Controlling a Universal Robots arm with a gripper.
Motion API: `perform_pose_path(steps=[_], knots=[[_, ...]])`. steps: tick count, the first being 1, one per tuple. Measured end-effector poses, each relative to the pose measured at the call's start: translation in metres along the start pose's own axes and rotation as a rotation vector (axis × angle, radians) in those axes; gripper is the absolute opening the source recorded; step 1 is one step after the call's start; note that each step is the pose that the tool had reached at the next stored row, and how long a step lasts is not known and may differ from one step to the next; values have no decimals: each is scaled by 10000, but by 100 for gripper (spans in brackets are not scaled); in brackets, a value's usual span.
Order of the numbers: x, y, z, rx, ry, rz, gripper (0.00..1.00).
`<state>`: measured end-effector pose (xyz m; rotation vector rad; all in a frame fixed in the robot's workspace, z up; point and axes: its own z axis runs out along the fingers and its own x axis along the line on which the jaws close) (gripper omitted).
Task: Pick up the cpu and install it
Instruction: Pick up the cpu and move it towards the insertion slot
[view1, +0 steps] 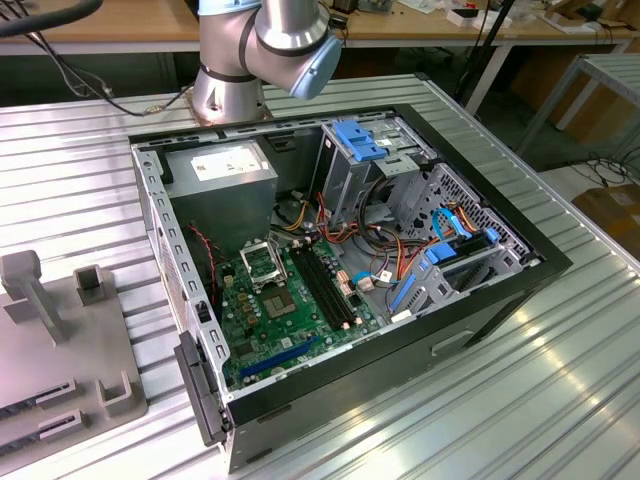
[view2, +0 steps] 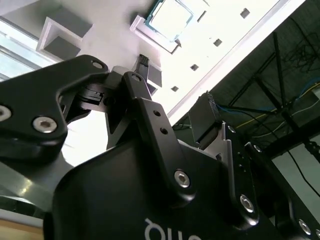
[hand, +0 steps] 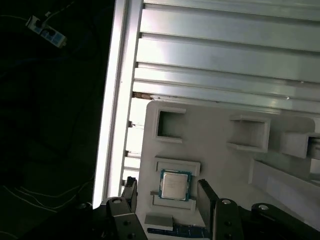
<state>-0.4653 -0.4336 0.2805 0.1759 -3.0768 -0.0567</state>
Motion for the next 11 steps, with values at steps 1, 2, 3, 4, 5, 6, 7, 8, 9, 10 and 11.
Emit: perform_pose_path(steps=[1,2,3,4,5,6,7,8,9,10,11], knots=[[-2,-4,11,7,-4,14,60],[-2,-11,18,17,-7,23,60],[-2,-19,27,25,-12,30,60],[-2,-26,39,30,-14,37,60],[-2,-32,51,31,-18,42,60],[-2,-33,61,33,-26,45,60],[-2,-33,61,34,-25,46,60],[-2,-33,61,35,-24,46,60],[-2,-34,66,35,-26,46,60],[-2,-34,68,35,-26,46,60],[-2,-34,68,34,-26,45,60]])
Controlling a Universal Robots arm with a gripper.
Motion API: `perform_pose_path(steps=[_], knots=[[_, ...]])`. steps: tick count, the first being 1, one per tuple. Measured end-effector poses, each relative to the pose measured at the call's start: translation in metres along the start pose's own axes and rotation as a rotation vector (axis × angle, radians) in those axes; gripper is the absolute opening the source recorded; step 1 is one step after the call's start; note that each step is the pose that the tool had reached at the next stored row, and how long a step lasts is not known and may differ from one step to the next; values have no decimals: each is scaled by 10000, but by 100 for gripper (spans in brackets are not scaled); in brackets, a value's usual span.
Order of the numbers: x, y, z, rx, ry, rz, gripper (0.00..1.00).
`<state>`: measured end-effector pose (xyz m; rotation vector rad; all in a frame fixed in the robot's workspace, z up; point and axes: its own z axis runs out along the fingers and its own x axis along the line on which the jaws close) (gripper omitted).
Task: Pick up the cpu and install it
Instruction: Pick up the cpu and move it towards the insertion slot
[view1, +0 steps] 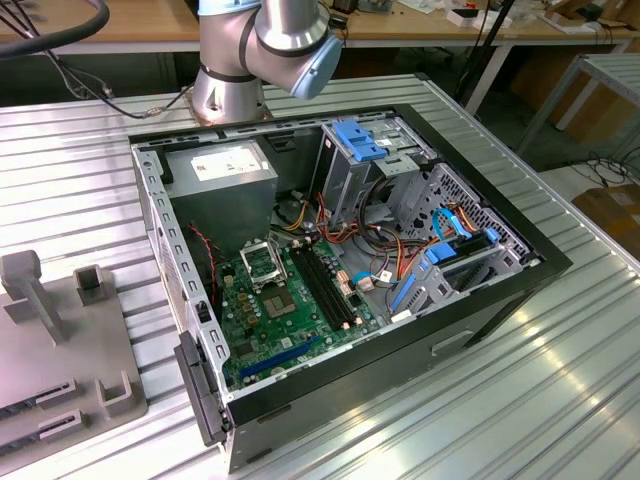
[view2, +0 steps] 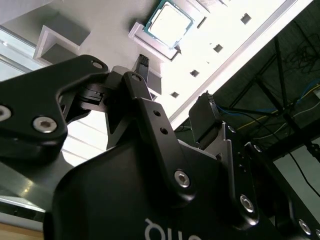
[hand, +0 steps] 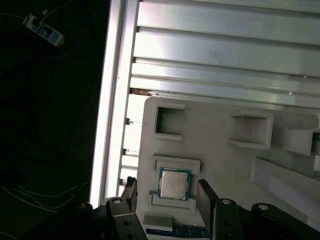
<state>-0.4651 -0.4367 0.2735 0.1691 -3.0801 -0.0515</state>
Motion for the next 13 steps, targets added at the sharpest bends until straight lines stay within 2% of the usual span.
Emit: perform_pose_path(steps=[8,10,13], knots=[[14,2,3,1,-14,0,60],[28,3,4,5,-39,0,60],[44,4,12,14,-130,-6,60]])
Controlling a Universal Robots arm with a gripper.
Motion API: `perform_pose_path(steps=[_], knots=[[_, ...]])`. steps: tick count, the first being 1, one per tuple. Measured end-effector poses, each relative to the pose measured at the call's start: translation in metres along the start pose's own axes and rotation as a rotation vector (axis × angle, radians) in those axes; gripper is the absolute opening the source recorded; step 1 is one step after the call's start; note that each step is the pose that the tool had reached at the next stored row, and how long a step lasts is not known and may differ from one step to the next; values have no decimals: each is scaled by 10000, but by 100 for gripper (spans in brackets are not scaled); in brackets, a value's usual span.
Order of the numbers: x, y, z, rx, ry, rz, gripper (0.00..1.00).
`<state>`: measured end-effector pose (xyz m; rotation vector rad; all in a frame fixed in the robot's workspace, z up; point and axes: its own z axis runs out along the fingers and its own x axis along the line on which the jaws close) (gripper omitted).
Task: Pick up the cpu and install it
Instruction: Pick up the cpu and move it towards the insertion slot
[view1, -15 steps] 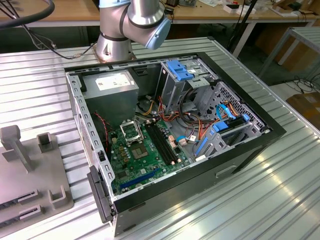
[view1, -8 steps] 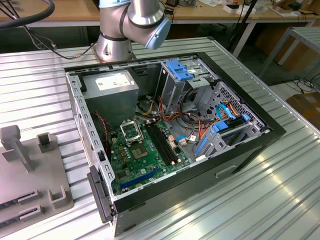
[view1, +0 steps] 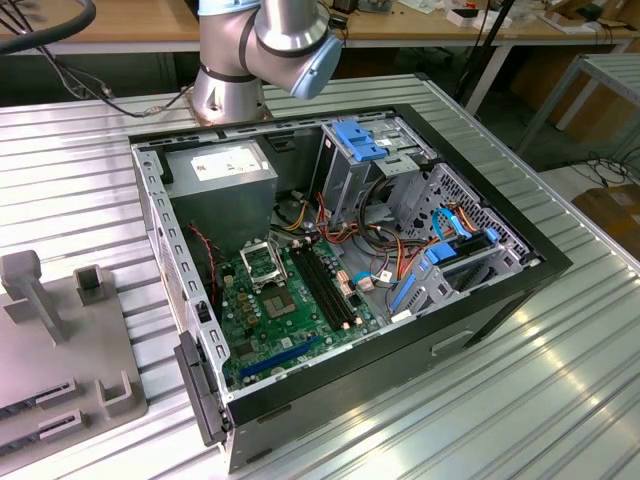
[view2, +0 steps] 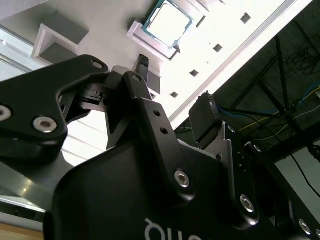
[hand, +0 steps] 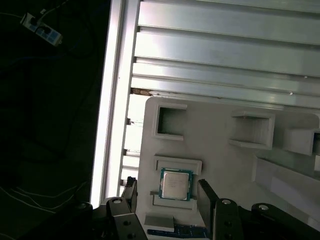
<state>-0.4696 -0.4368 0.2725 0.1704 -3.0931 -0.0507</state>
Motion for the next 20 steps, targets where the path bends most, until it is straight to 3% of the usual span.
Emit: perform_pose_path(steps=[3,11,16,20], knots=[[6,-7,20,3,-32,0,60],[14,-105,83,1,-34,69,60],[-29,-121,149,1,-35,81,60],[-36,-122,156,2,-33,83,60]])
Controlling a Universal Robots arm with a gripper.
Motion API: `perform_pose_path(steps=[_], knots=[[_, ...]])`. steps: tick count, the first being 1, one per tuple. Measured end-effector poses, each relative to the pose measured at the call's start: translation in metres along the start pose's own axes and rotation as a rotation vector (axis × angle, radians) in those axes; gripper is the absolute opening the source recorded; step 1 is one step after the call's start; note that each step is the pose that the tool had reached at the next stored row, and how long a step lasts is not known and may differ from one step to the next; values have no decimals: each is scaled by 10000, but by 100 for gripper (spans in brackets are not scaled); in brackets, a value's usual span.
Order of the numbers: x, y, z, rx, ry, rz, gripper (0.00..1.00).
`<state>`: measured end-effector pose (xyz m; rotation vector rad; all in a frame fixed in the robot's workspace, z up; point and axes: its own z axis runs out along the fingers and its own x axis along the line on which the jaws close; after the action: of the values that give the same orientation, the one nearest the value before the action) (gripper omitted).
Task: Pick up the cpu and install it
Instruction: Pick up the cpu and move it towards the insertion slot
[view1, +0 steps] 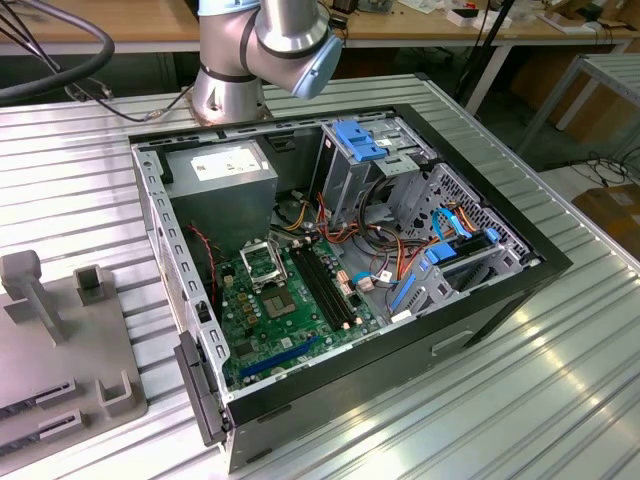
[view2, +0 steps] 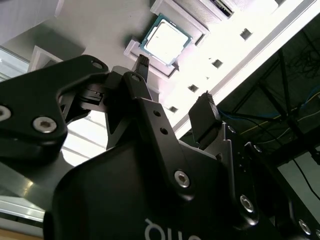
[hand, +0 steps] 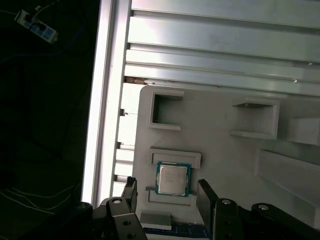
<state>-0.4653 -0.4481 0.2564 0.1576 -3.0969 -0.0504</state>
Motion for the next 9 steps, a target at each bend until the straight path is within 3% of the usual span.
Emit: perform_pose_path(steps=[9], knots=[[-2,-1,23,-1,-2,-1,60]])
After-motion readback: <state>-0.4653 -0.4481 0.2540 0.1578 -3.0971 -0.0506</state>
